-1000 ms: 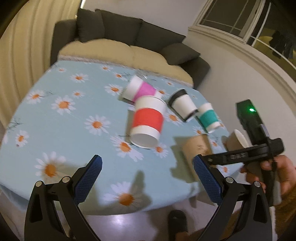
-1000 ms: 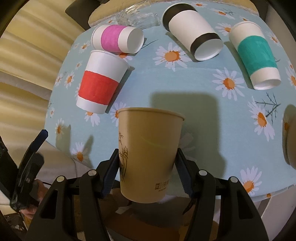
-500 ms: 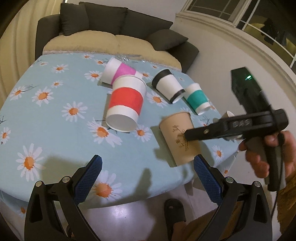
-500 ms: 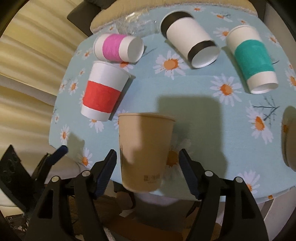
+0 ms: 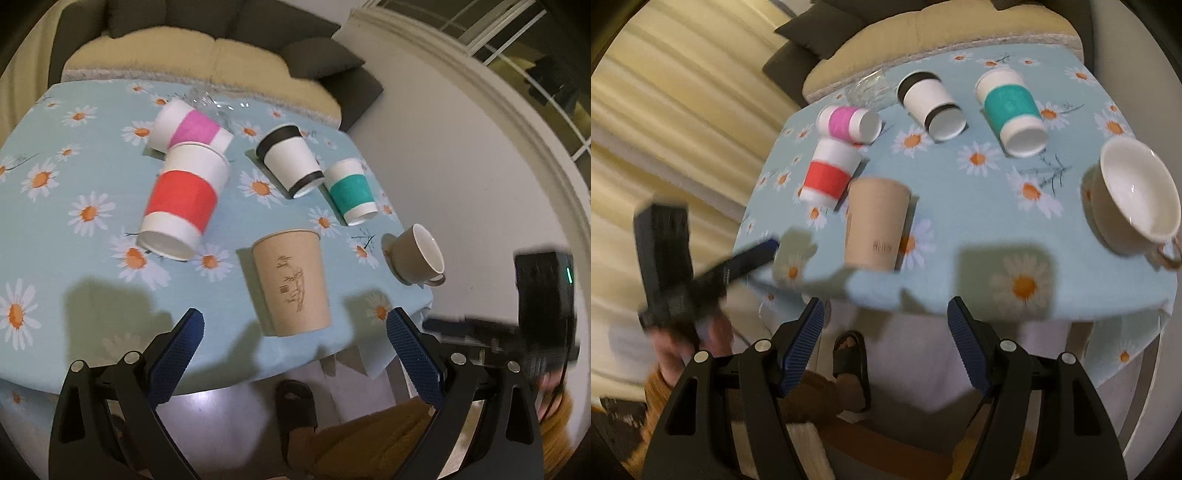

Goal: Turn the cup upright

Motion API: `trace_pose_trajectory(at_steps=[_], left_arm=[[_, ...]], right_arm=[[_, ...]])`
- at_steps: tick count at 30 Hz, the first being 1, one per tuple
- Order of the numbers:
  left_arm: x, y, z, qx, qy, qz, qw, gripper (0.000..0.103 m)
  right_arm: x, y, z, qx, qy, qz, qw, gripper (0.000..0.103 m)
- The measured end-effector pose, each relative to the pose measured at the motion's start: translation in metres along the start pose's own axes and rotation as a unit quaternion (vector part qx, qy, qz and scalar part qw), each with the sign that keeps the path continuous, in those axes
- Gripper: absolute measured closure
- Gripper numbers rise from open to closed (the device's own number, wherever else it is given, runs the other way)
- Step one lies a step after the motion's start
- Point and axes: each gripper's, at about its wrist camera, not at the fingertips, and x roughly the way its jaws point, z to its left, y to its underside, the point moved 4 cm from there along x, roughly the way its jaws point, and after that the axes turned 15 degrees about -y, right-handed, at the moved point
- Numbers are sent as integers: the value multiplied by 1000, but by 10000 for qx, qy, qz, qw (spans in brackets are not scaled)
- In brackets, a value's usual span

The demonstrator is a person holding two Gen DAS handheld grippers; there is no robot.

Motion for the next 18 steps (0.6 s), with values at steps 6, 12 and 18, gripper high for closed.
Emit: trace_pose_trajectory(at_steps=[6,12,18], left_arm=[[32,-16,-17,-2,-431,604,9972,7],[67,-25,-27,25,-1136,1016,9883,8],[88,-32,-27,-161,-1330,1262,9829,14]], right_arm=[[1,28,1,-391,34,-348,9986,34],[15,40,-12,-448,-204,-374,9981,34],[17,38,-15,-662,-273,-466,9963,34]])
